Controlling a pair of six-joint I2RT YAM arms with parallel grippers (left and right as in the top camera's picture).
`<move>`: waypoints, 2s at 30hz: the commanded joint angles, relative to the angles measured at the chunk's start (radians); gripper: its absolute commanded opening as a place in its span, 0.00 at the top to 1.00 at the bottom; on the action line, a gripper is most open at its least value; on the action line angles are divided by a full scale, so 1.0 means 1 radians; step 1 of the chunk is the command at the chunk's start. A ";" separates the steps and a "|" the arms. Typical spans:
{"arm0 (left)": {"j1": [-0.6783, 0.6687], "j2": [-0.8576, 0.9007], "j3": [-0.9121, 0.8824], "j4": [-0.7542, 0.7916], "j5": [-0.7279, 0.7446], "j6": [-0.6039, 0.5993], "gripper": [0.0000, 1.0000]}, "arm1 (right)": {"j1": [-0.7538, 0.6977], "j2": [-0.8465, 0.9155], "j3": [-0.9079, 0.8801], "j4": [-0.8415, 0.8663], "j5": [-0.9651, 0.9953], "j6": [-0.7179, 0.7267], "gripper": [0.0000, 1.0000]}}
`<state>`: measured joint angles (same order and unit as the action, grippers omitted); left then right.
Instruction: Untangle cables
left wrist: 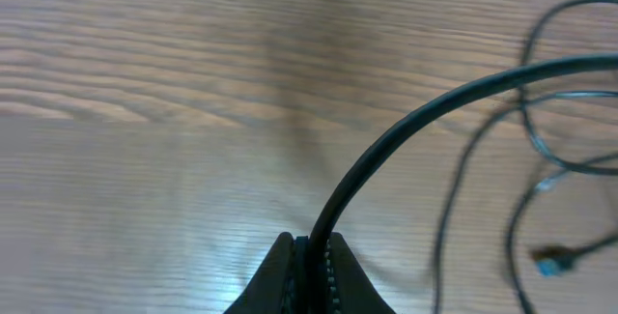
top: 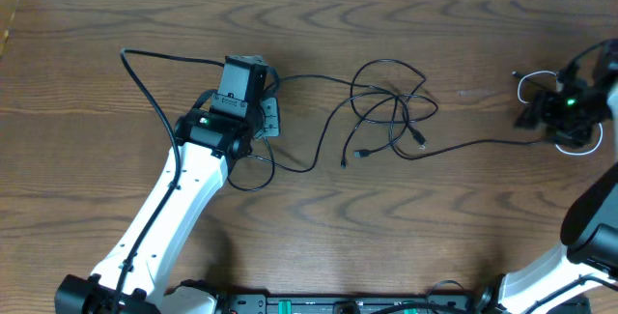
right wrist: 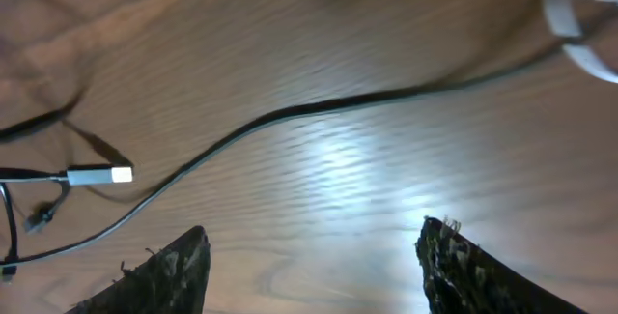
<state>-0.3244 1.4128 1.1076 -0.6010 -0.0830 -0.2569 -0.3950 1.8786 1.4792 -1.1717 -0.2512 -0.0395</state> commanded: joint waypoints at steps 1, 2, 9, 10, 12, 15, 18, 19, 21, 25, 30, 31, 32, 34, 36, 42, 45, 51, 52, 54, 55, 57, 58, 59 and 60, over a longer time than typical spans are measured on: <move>0.021 -0.015 0.010 -0.004 -0.146 0.020 0.92 | 0.069 -0.014 -0.029 0.045 -0.019 0.006 0.34; 0.035 -0.023 0.010 -0.003 -0.149 0.020 0.92 | 0.081 -0.014 -0.031 0.061 0.007 0.016 0.34; 0.172 -0.085 0.011 0.026 -0.027 -0.010 0.92 | 0.132 -0.015 -0.030 0.167 0.065 0.080 0.34; 0.185 -0.089 0.011 0.037 -0.013 -0.011 0.92 | 0.140 -0.015 -0.030 0.168 0.019 0.053 0.34; 0.201 -0.090 0.011 0.062 -0.010 -0.037 0.93 | 0.157 -0.015 -0.031 0.163 -0.039 0.019 0.34; 0.206 -0.087 0.011 0.096 0.067 -0.105 0.93 | 0.198 -0.015 -0.031 0.148 -0.050 -0.020 0.34; 0.188 -0.072 0.011 0.143 0.308 -0.100 0.76 | 0.238 -0.015 -0.031 0.137 0.008 -0.029 0.34; 0.176 -0.066 0.011 0.153 0.361 -0.091 0.67 | 0.246 -0.015 -0.031 0.136 0.023 -0.029 0.34; 0.141 -0.047 0.011 0.158 0.435 -0.063 0.48 | 0.259 -0.015 -0.031 0.136 0.036 -0.029 0.33; 0.033 0.011 0.011 0.115 0.450 0.011 0.16 | 0.265 -0.018 -0.027 0.124 0.035 -0.029 0.32; -0.074 0.089 0.011 0.117 0.450 0.013 0.16 | 0.264 -0.040 -0.026 0.121 0.035 -0.029 0.32; -0.092 0.106 0.011 0.122 0.450 0.013 0.16 | 0.264 -0.047 -0.026 0.121 0.035 -0.029 0.32; -0.114 0.126 0.011 0.132 0.450 0.013 0.16 | 0.264 -0.052 -0.026 0.121 0.035 -0.029 0.32; -0.150 0.163 0.011 0.156 0.450 0.012 0.16 | 0.264 -0.062 -0.026 0.120 0.035 -0.029 0.32; -0.184 0.194 0.011 0.187 0.450 0.012 0.16 | 0.264 -0.071 -0.026 0.120 0.035 -0.029 0.32; -0.274 0.276 0.011 0.307 0.449 0.000 0.16 | 0.266 -0.080 -0.026 0.112 0.035 -0.028 0.32; -0.307 0.320 0.011 0.359 0.447 0.001 0.17 | 0.266 -0.080 -0.026 0.104 0.034 -0.028 0.32; -0.335 0.396 0.011 0.391 0.372 0.001 0.42 | 0.266 -0.080 -0.026 0.094 0.035 -0.024 0.32; -0.335 0.397 0.011 0.390 0.362 0.001 0.59 | 0.266 -0.080 -0.026 0.094 0.035 -0.024 0.32; -0.320 0.373 0.011 0.390 0.355 0.001 0.93 | 0.266 -0.080 -0.026 0.094 0.034 -0.024 0.32; -0.312 0.357 0.011 0.385 0.355 0.002 0.92 | 0.266 -0.080 -0.026 0.094 0.035 -0.024 0.32; -0.289 0.298 0.018 0.355 0.355 0.001 0.93 | 0.266 -0.080 -0.026 0.095 0.034 -0.024 0.33; -0.276 0.263 0.023 0.335 0.355 0.001 0.92 | 0.266 -0.080 -0.026 0.095 0.030 -0.024 0.32; -0.263 0.225 0.029 0.310 0.356 0.001 0.93 | 0.266 -0.080 -0.026 0.097 0.015 -0.025 0.32; -0.243 0.173 0.040 0.270 0.355 0.001 0.93 | 0.266 -0.080 -0.026 0.097 -0.006 -0.026 0.32</move>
<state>-0.6193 1.7435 1.1076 -0.2752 0.2901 -0.2611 -0.1314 1.8198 1.4517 -1.0763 -0.2211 -0.0563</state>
